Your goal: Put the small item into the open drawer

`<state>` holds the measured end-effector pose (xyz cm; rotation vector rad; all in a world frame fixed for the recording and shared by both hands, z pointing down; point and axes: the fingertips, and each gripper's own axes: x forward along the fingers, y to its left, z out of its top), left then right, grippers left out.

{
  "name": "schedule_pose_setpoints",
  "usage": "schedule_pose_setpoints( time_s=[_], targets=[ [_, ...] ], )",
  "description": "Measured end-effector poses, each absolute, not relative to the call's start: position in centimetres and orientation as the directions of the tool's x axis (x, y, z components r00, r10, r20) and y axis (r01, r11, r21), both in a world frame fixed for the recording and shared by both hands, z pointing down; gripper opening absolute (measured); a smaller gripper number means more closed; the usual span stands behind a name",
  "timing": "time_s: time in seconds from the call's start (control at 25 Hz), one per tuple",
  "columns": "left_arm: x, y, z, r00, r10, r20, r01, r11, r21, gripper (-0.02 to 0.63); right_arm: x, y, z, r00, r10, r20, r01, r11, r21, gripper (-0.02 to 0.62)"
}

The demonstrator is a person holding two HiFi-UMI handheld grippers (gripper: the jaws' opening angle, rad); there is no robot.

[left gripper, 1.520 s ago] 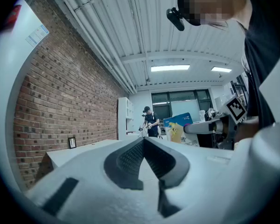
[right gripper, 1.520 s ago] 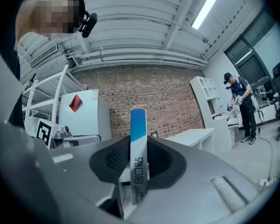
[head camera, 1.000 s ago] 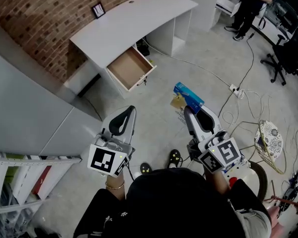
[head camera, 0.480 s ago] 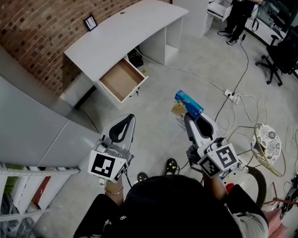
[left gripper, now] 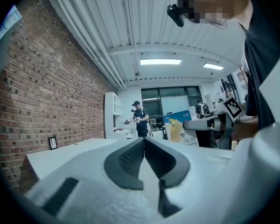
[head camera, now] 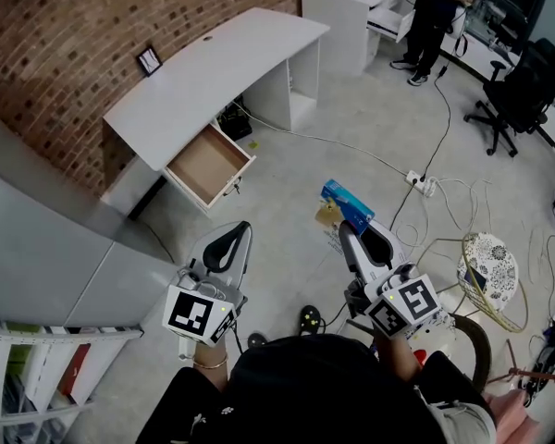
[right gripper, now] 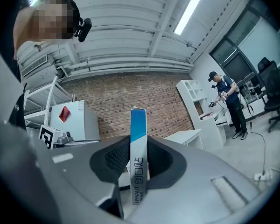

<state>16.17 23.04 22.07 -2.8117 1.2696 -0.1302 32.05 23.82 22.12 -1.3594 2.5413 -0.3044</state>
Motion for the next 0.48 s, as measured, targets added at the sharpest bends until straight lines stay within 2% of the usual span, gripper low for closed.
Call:
schedule_pose_setpoints(
  time_s=[0.48],
  targets=[
    [19.1, 22.4, 22.5, 0.629, -0.773, 0.081, -0.766, -0.635, -0.102, 0.003, 35.6, 22.7, 23.1, -0.554, -0.825, -0.109, -0.768, 0.557, -0.315, 0.095]
  ],
)
